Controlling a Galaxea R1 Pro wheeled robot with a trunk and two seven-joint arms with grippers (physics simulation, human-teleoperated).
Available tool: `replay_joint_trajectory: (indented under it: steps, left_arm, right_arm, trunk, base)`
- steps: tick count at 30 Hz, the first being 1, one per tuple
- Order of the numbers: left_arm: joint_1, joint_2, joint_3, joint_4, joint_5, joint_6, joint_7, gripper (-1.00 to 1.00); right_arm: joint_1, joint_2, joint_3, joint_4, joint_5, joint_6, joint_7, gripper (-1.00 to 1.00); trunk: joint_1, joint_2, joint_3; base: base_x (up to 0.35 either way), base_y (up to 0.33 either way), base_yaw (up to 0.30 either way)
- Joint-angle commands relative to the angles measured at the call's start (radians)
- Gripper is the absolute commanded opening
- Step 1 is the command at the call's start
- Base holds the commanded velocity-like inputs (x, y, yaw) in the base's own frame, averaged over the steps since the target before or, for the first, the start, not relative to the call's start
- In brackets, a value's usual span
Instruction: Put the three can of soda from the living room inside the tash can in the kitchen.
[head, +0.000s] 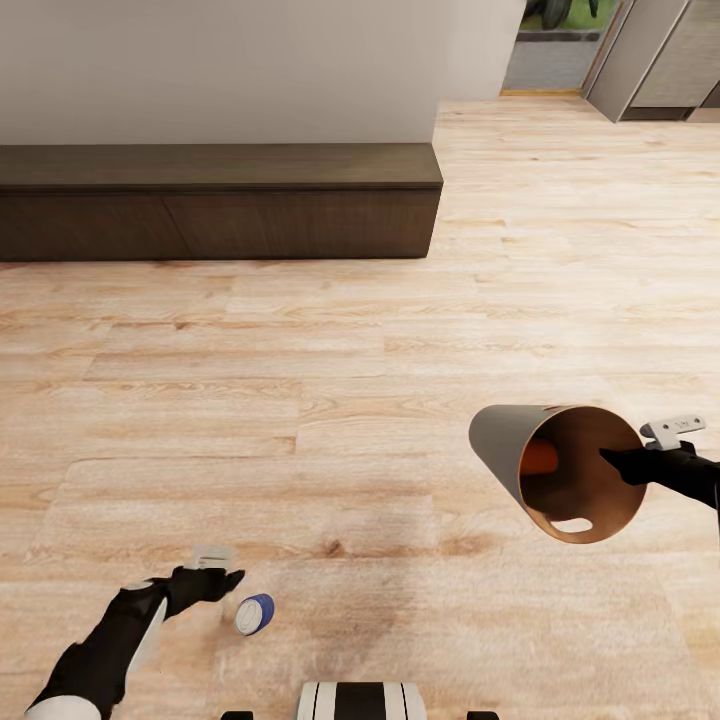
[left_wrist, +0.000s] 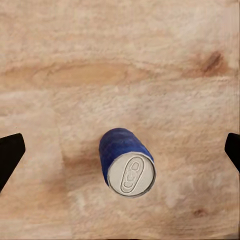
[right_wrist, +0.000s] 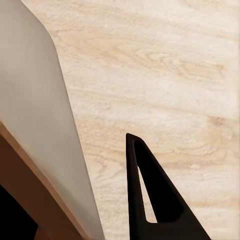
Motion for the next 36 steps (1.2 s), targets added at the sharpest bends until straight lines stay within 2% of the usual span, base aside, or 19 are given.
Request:
replay_joint_trajectory:
  steps: [1,2,5,11,21,28,31,36]
  left_arm:
    - [-0.021,0.003,0.0,-0.002,-0.001,0.025,0.0,1.0]
    - [-0.053,0.007,-0.001,-0.008,-0.001,0.065,0.0,1.0]
    - [-0.115,0.009,-0.006,-0.013,-0.003,0.113,0.0,1.0]
    - [-0.168,0.005,-0.007,-0.009,-0.005,0.14,0.011,1.0]
    - [-0.179,0.0,-0.006,-0.007,-0.003,0.153,0.063,1.0]
    - [-0.181,-0.007,-0.006,-0.008,-0.002,0.226,0.071,1.0]
    - [-0.182,-0.025,-0.006,-0.008,-0.003,0.252,0.072,1.0]
    - [-0.182,-0.036,-0.006,-0.007,-0.005,0.26,0.073,1.0]
  right_arm:
    - [0.0,0.0,0.0,-0.001,-0.01,0.004,0.008,-1.0]
    - [0.0,0.0,0.0,-0.001,-0.009,0.004,0.008,-1.0]
    - [0.0,0.002,0.001,-0.004,-0.009,0.004,0.008,-1.0]
    - [0.0,0.005,0.026,-0.003,-0.007,0.005,0.005,-1.0]
    - [-0.002,0.0,0.035,0.001,-0.005,0.006,0.004,-1.0]
    - [-0.002,0.0,0.036,-0.003,-0.005,0.007,0.004,-1.0]
    - [-0.002,-0.002,0.036,-0.006,-0.003,0.008,0.004,-1.0]
    - [-0.003,-0.002,0.035,-0.005,0.031,0.008,0.004,-1.0]
  trunk:
    - [0.0,0.0,0.0]
    - [0.0,0.0,0.0]
    - [0.0,0.0,0.0]
    - [0.0,0.0,0.0]
    - [0.0,0.0,0.0]
    - [0.027,-0.049,-0.022]
    - [0.038,-0.07,-0.031]
    - [0.057,-0.105,-0.047]
  base:
    - [0.0,0.0,0.0]
    - [0.0,0.0,0.0]
    - [0.0,0.0,0.0]
    - [0.0,0.0,0.0]
    - [0.0,0.0,0.0]
    - [0.0,0.0,0.0]
    - [0.0,0.0,0.0]
    - [0.0,0.0,0.0]
